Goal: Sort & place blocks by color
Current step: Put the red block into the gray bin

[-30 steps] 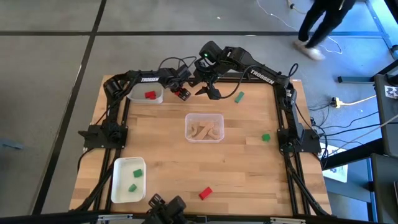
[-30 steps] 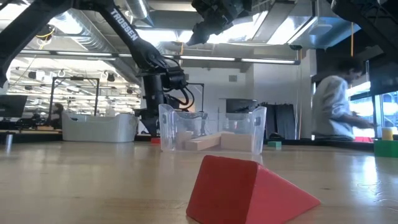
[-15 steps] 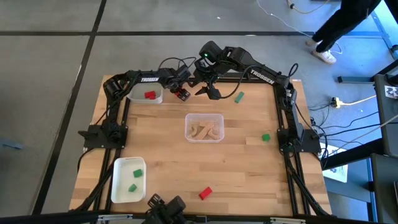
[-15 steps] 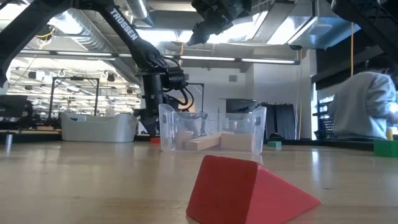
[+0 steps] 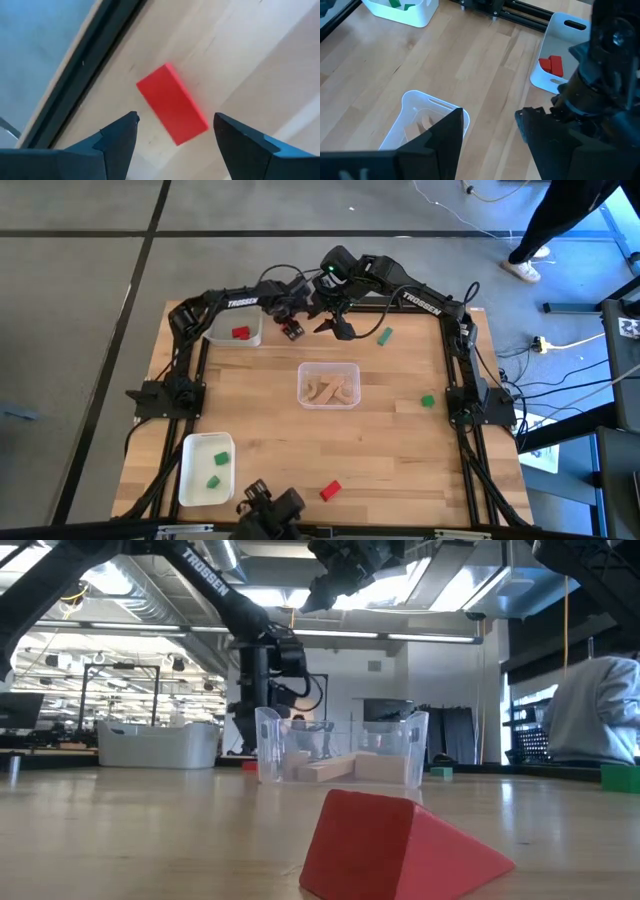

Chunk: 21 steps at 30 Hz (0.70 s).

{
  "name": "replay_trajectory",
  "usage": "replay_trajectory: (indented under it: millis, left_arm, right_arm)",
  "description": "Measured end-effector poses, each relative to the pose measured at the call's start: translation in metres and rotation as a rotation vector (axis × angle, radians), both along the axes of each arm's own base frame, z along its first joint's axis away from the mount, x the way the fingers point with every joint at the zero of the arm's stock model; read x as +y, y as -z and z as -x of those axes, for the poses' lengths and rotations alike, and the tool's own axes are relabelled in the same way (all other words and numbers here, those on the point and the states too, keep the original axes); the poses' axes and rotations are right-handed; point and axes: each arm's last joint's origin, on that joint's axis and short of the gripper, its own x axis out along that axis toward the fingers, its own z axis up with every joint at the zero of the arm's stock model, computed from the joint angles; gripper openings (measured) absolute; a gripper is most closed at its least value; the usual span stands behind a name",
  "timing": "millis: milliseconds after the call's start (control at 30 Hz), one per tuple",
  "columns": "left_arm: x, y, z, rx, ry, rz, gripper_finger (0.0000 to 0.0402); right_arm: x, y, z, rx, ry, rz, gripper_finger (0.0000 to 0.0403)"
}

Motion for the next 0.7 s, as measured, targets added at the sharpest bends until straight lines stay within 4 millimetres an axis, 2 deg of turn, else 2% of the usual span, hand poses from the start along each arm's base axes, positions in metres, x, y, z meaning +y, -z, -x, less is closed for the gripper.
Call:
replay_trajectory:
  millis: [133, 267, 700]
  left_arm:
    - [0.007, 0.008, 0.003, -0.023, -0.061, 0.048, 0.0253]
    - [0.01, 0.027, 0.002, -0.033, -0.09, 0.12, 0.0253]
    - [0.012, 0.033, 0.002, -0.054, -0.151, 0.162, 0.0252]
  right_arm:
    - [0.0, 0.0, 0.0, -0.001, 0.0, 0.0, 0.0204]
    - [0.0, 0.0, 0.0, -0.001, 0.0, 0.001, 0.0204]
    - [0.0, 0.0, -0.001, -0.008, 0.0, 0.004, 0.0204]
